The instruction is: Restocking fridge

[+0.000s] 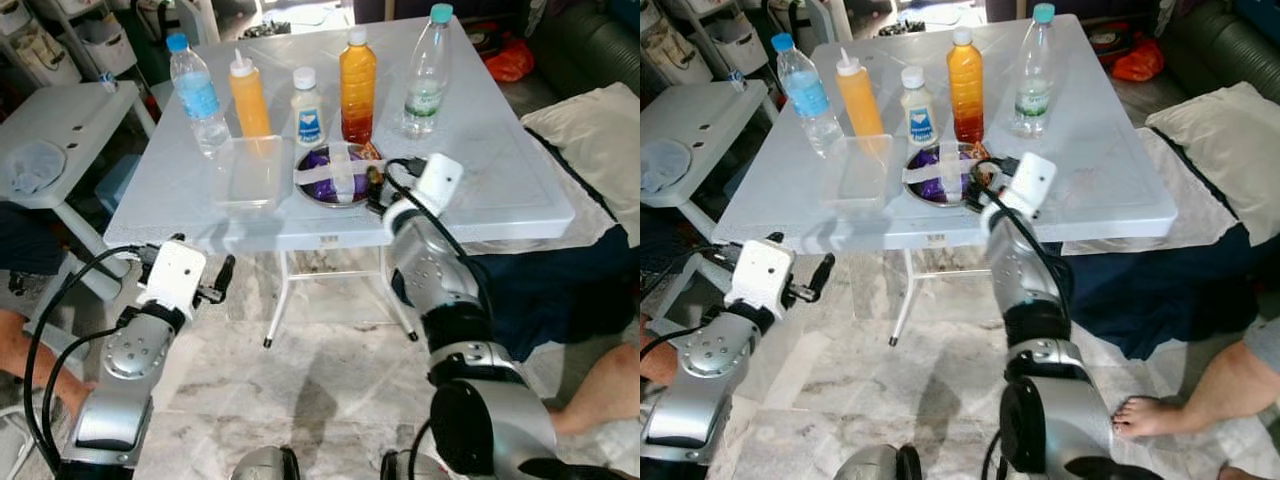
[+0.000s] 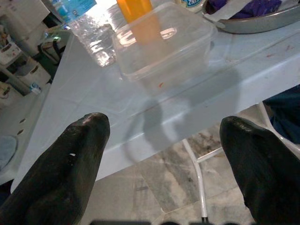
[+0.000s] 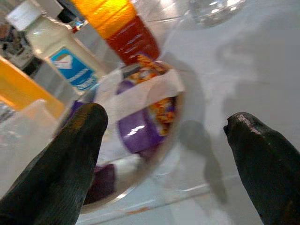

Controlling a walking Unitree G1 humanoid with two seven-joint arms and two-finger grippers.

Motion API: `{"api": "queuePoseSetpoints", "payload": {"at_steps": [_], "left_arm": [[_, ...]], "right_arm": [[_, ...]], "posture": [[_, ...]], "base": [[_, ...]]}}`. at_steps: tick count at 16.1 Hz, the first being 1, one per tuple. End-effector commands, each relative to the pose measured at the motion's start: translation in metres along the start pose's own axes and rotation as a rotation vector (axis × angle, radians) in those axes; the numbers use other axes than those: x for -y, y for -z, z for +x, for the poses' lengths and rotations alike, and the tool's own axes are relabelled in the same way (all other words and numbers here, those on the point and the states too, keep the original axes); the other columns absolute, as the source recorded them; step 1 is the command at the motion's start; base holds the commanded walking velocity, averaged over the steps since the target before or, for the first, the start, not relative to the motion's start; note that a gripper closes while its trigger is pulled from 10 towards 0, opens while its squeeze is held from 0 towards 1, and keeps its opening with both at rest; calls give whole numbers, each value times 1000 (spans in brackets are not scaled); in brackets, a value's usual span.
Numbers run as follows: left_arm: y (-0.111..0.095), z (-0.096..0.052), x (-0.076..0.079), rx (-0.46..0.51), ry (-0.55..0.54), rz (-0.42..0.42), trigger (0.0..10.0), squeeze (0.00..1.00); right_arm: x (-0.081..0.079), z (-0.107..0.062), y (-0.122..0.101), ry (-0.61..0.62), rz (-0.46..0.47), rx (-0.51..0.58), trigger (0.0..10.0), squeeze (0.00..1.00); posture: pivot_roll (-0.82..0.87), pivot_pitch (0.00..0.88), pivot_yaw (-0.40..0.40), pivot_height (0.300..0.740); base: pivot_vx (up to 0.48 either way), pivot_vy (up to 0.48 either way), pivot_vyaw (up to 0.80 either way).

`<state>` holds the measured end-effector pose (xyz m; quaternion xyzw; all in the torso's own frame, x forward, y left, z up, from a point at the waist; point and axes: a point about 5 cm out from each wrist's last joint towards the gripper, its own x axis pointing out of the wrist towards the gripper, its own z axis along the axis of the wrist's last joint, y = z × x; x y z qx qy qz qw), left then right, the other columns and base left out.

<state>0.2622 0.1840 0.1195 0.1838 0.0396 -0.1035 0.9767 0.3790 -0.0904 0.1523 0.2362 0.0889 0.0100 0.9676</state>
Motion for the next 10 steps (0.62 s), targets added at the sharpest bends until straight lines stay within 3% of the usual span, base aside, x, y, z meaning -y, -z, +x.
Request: {"api": "queuePoseSetpoints", "payload": {"at_steps": [1, 4, 5, 6, 7, 9, 10], "left_arm": [[-3, -2, -2, 11, -5, 14, 10000, 0], [-2, -1, 0, 12, -7, 12, 10000, 0], [-3, -1, 1, 14, -6, 12, 10000, 0], [-3, -1, 2, 16, -6, 11, 10000, 0], [-4, 0, 2, 21, -5, 8, 10000, 0], [-4, 0, 2, 23, -5, 8, 10000, 0], [-4, 1, 2, 23, -5, 8, 10000, 0]], "right_arm": [[-17, 2, 3, -53, 22, -25, 10000, 0], [-29, 4, 14, -105, 39, -118, 10000, 0], [-28, 4, 17, -90, 52, -136, 8980, 0], [-26, 4, 20, -77, 73, -155, 7412, 0], [-22, 5, 24, -50, 89, -184, 1373, 0], [-20, 5, 25, -43, 93, -189, 0, 0], [-20, 6, 24, -44, 98, -189, 0, 0]], "posture": [[103, 124, 106, 740], [103, 124, 101, 740], [104, 121, 99, 740], [105, 120, 96, 740], [105, 119, 96, 740], [103, 116, 97, 740], [103, 116, 97, 740]], "base": [[0, 0, 0], [0, 0, 0], [0, 0, 0], [0, 0, 0], [0, 0, 0], [0, 0, 0], [0, 0, 0]]}}
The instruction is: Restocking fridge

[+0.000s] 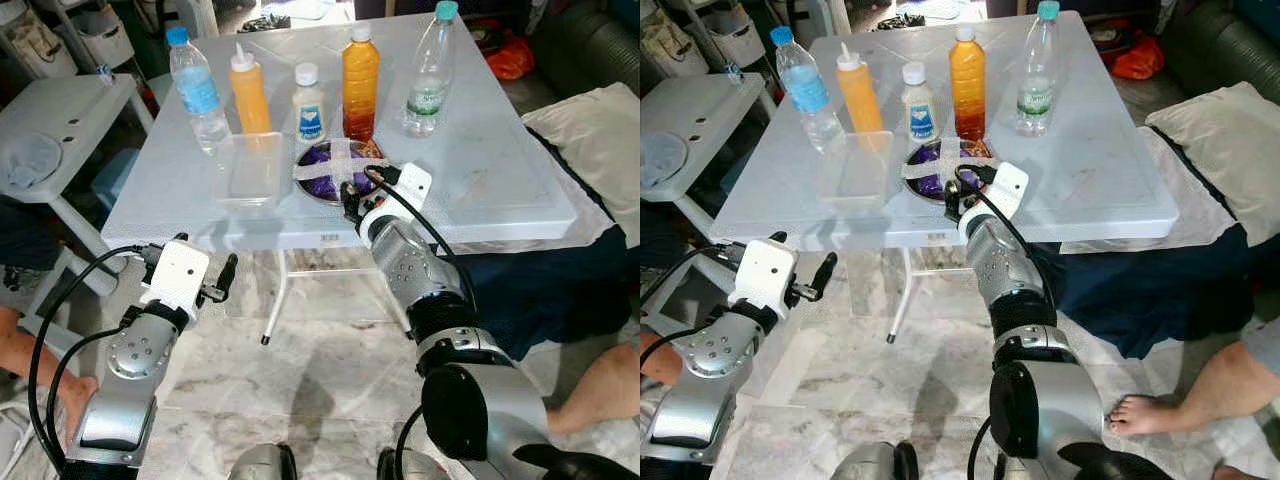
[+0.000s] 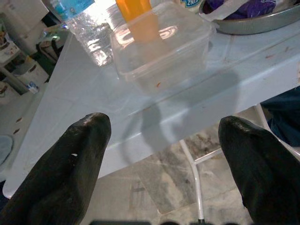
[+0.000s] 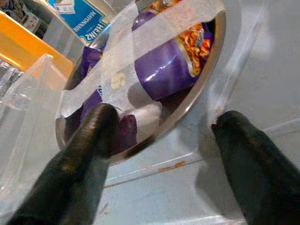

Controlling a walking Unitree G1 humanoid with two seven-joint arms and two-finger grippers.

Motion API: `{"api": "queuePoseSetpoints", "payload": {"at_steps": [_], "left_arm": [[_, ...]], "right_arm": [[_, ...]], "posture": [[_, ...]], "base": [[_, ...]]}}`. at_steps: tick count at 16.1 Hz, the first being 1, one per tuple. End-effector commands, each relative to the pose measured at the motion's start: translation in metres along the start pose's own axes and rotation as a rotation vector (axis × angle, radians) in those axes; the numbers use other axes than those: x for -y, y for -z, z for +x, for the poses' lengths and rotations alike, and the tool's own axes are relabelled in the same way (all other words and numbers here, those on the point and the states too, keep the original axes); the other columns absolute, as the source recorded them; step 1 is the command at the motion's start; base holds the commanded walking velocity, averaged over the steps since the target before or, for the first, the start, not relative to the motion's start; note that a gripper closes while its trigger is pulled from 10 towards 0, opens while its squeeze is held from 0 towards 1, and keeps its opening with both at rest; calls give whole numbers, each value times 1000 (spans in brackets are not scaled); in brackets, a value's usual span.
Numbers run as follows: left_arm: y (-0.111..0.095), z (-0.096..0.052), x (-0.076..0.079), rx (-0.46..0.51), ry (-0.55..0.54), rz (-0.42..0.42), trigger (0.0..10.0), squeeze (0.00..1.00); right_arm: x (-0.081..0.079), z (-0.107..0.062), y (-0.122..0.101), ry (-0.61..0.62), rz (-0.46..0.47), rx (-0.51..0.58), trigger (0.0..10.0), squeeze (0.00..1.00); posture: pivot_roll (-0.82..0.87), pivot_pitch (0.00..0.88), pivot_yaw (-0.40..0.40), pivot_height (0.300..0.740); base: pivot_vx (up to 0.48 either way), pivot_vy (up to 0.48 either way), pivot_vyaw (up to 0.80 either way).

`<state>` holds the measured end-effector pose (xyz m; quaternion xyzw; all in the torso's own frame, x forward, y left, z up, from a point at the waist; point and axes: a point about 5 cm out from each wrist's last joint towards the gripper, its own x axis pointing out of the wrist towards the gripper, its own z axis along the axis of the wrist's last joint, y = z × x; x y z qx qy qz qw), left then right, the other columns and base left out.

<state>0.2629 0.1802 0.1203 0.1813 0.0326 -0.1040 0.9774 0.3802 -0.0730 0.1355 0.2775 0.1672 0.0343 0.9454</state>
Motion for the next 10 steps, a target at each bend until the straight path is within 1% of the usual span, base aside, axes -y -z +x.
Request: {"api": "queuePoseSetpoints", "payload": {"at_steps": [1, 3, 5, 6, 7, 8, 9, 10], "left_arm": [[-2, 0, 0, 11, 1, 10, 10000, 0], [-6, 2, 4, 25, 19, 5, 10000, 0], [-6, 2, 6, 31, 34, 11, 10000, 0], [-7, 2, 7, 34, 39, 9, 10000, 0], [-7, 2, 9, 38, 49, 2, 10000, 0], [-8, 2, 10, 42, 53, 7, 10000, 0], [-8, 2, 12, 41, 57, 4, 10000, 0], [-8, 2, 13, 43, 60, 5, 10000, 0]], "right_arm": [[-11, 2, 2, -23, 20, -23, 0, 0], [1, 4, -6, 4, 67, -30, 0, 0], [11, 5, -12, 24, 65, -42, 0, 0], [19, 5, -15, 40, 35, -46, 78, 0], [28, 5, -19, 53, 5, -53, 1294, 0], [34, 5, -21, 63, -19, -59, 1451, 0], [40, 5, -21, 84, -33, -73, 2392, 0], [43, 4, -19, 91, -50, -89, 10000, 0]], "posture": [[102, 116, 97, 740], [105, 115, 100, 740], [107, 114, 99, 740], [107, 115, 99, 740], [106, 114, 96, 740], [103, 115, 95, 740], [100, 114, 95, 740], [95, 112, 93, 740]], "base": [[0, 0, 0], [0, 0, 0], [0, 0, 0], [0, 0, 0], [0, 0, 0], [0, 0, 0], [0, 0, 0], [0, 0, 0]]}}
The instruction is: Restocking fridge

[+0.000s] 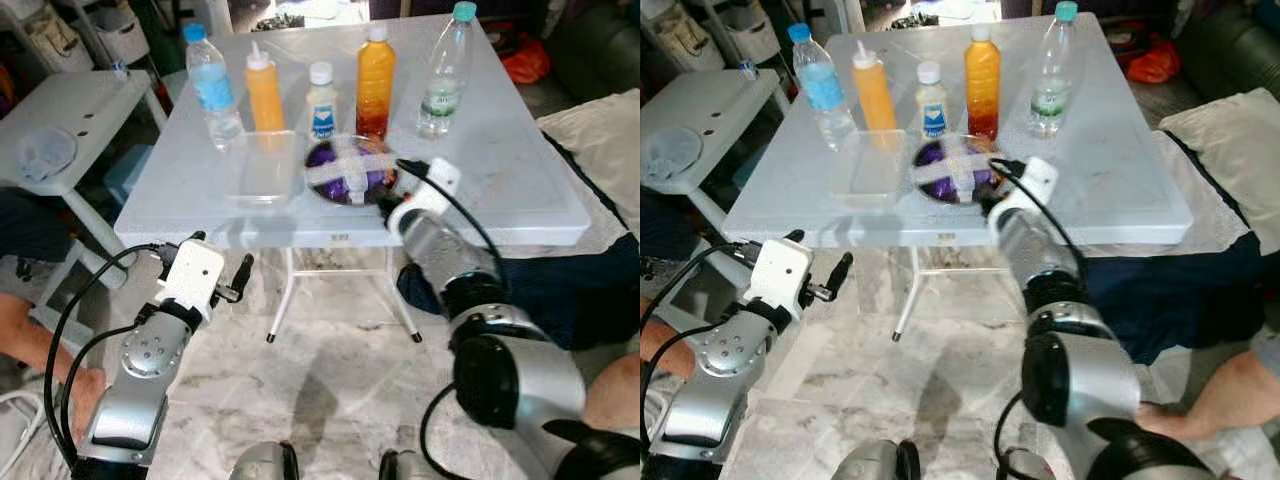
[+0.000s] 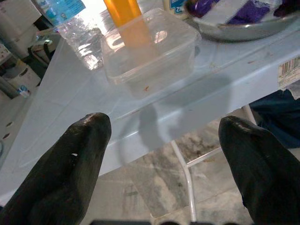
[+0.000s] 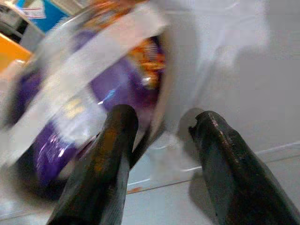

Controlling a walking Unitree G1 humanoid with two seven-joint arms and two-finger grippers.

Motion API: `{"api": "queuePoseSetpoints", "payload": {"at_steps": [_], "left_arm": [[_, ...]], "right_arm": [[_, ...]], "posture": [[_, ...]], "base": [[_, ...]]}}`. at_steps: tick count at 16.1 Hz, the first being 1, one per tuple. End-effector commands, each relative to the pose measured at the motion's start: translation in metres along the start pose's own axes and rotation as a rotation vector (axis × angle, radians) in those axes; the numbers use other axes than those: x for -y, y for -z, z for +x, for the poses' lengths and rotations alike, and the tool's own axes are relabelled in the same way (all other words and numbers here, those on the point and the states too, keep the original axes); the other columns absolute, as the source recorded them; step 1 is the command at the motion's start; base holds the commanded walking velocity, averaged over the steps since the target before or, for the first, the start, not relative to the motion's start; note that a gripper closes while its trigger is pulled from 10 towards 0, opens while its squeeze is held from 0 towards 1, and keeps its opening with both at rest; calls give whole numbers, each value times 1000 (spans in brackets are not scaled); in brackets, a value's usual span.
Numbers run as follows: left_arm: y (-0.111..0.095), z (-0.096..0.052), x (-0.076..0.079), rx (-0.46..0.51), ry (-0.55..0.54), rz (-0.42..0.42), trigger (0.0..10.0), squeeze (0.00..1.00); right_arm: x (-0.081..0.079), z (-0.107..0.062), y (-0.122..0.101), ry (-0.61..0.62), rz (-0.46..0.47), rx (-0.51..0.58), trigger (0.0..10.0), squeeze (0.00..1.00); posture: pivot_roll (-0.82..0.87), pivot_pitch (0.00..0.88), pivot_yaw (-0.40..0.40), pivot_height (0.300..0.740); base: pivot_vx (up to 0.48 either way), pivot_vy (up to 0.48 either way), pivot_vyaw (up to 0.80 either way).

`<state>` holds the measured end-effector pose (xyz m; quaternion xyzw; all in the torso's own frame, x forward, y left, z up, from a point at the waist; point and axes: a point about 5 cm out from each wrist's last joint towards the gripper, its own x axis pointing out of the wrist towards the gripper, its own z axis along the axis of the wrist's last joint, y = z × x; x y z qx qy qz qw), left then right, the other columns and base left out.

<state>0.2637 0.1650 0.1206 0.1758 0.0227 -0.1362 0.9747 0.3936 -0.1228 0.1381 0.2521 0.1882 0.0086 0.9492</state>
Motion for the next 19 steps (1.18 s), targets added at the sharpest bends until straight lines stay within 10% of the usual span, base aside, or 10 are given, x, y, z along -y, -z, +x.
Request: {"api": "queuePoseSetpoints", "payload": {"at_steps": [1, 5, 15, 16, 18, 19], "left_arm": [[-2, -1, 0, 11, 1, 10, 10000, 0], [-4, 4, 0, 32, -15, -6, 10000, 0], [-18, 25, -1, 108, -44, -29, 10000, 0], [-21, 29, -1, 124, -39, -30, 10000, 0], [-20, 34, -1, 130, -32, -27, 10000, 0], [-20, 37, -1, 147, -51, -35, 10000, 0]], "right_arm": [[7, 0, 17, 36, -33, -78, 10000, 0], [2, -7, 6, -44, -283, 126, 10000, 0], [20, -18, -38, 61, -330, 309, 10000, 0], [16, -24, -43, 8, -372, 360, 10000, 200], [13, -29, -45, -8, -399, 393, 10000, 94], [8, -37, -45, -26, -381, 451, 10000, 1000]], "posture": [[90, 110, 92, 740], [68, 98, 90, 740], [19, 45, 102, 740], [1, 38, 105, 740], [-15, 26, 105, 740], [-24, 0, 85, 740]], "base": [[0, 0, 0], [0, 0, 0], [0, 0, 0], [0, 0, 0], [0, 0, 0], [0, 0, 0]]}}
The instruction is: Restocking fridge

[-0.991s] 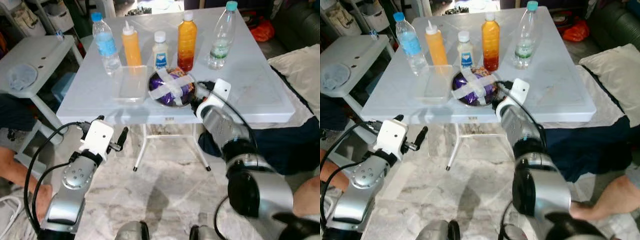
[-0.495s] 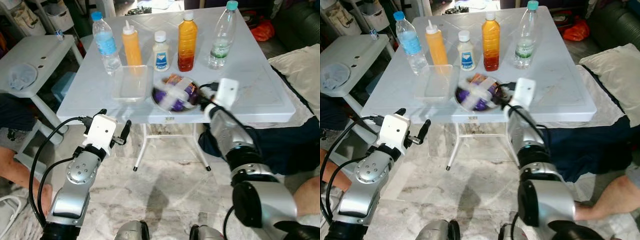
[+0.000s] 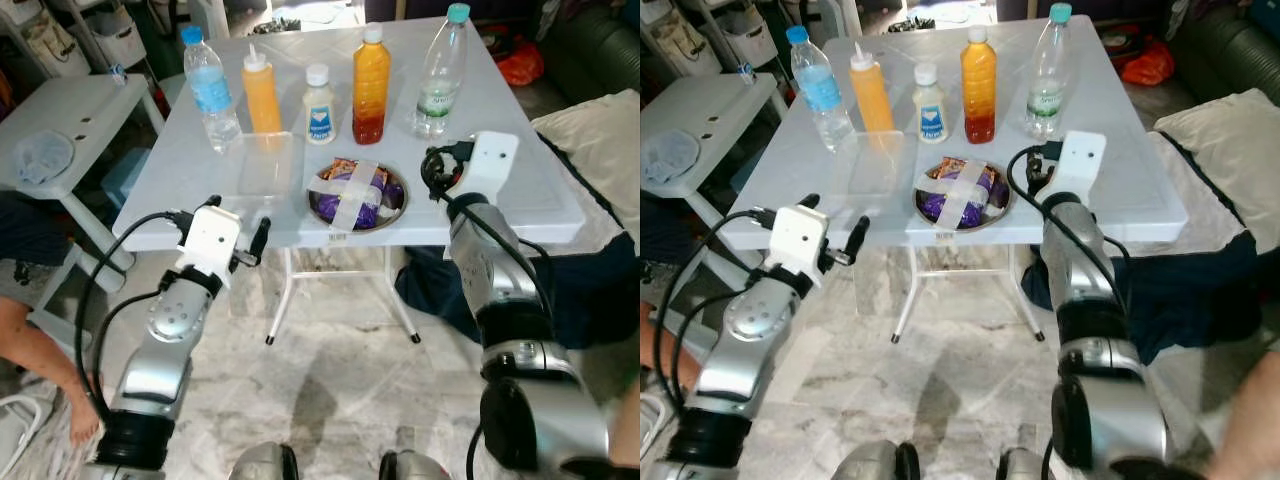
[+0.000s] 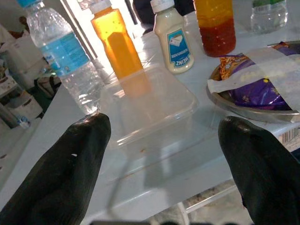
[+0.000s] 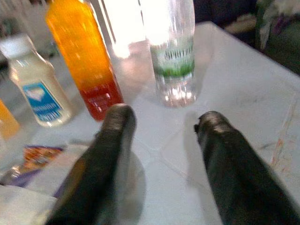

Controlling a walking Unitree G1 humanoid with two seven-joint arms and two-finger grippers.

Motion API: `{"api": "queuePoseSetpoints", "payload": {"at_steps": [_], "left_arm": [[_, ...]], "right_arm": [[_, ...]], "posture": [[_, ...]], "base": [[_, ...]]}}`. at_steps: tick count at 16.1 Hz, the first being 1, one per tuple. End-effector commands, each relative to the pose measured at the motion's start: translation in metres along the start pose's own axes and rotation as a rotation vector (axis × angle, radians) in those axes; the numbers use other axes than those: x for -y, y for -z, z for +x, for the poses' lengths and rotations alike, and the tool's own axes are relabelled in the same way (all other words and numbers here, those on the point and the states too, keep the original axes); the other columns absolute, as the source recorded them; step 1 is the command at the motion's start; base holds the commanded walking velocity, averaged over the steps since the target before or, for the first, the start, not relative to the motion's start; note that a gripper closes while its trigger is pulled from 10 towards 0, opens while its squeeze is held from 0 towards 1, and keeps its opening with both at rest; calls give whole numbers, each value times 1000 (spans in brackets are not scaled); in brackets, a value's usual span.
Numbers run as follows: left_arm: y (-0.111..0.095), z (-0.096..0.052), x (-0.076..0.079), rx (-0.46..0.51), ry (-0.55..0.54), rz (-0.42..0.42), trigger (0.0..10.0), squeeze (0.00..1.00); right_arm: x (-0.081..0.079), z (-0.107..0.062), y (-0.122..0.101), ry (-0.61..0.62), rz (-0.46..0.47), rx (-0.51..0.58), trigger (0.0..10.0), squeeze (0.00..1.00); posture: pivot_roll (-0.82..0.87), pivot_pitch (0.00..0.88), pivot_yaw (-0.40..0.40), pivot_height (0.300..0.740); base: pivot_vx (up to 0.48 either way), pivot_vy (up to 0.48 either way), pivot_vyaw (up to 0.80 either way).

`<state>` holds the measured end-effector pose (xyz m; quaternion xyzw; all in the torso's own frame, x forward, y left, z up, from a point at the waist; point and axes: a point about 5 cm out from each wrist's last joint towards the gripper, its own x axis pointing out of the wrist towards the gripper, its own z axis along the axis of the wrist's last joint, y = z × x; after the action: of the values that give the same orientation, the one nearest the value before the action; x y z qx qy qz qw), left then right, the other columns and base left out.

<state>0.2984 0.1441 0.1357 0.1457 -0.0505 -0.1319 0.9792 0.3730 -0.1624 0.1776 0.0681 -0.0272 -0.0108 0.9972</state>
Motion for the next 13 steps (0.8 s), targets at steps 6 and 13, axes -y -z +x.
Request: {"api": "queuePoseSetpoints", "payload": {"at_steps": [6, 13], "left_arm": [[-3, 3, -17, 27, -100, -32, 10000, 0], [-5, 21, -29, 27, -202, -178, 10000, 0]], "right_arm": [[-16, -52, -10, -100, -34, 148, 10000, 1000], [-2, -67, -3, 5, -18, 121, 10000, 1000]], "posture": [[-45, 0, 87, 740], [-70, 0, 85, 740]], "base": [[0, 0, 0], [0, 0, 0]]}}
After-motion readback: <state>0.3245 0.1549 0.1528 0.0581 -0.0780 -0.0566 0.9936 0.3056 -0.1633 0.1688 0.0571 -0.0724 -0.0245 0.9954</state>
